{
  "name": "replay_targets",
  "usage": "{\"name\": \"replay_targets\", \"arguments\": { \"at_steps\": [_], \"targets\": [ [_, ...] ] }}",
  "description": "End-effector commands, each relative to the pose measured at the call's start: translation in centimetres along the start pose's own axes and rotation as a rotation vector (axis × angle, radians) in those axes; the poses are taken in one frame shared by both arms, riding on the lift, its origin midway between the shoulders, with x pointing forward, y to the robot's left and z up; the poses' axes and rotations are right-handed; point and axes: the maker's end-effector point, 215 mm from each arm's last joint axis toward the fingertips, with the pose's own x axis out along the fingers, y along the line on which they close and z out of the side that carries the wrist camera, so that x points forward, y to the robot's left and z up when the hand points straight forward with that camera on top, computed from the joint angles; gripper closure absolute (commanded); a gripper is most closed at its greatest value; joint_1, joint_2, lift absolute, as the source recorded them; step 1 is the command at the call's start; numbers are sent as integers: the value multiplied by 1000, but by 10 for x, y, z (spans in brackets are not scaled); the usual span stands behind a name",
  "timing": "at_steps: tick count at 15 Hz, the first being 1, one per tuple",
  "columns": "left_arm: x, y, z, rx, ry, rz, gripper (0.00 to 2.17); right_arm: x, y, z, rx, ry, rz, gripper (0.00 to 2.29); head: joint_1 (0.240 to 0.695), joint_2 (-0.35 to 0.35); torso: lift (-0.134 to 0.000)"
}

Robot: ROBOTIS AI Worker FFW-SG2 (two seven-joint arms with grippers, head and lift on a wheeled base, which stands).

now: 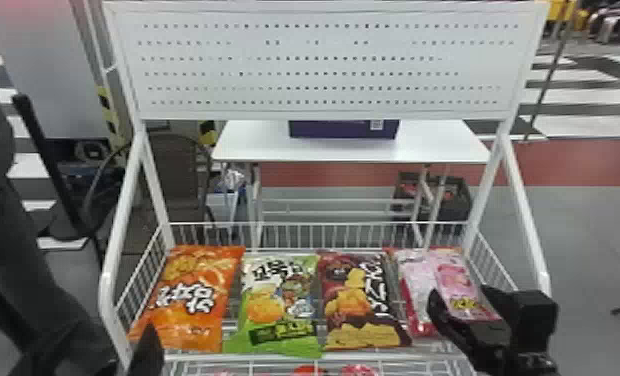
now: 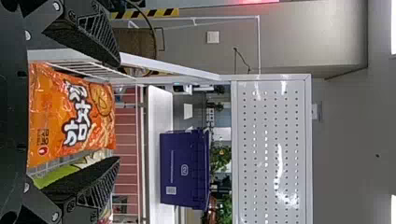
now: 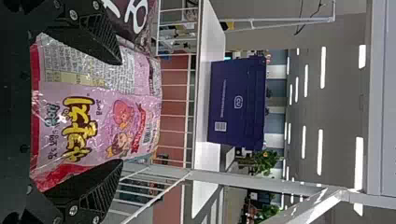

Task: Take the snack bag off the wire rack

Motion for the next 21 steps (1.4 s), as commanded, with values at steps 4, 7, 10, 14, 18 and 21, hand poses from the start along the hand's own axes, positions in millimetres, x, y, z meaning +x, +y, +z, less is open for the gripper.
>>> {"name": "replay_targets", "arguments": {
  "at_steps": [4,7,10,14,18,21],
  "targets": [
    [2,1,-3,2,5,1,188,3,-1,-12,4,33,-1,221,499,0,0],
    [2,1,-4,2,7,1,188,1,1,-17,4,44,3,444,499,0,0],
    [2,1,-4,3,7,0,188,-1,1,-20,10,50,13,1082,499,0,0],
    [1,1,-4,3,8,0,188,-3,-1,-29,17,80,22,1544,499,0,0],
    [1,1,-5,2,10,1,188,-8,-7,-21,54,54,15,1808,499,0,0],
    [0,1,-5,4,10,1,188,-22,-1,13,80,-50,18,1845,499,0,0]
  ]
}}
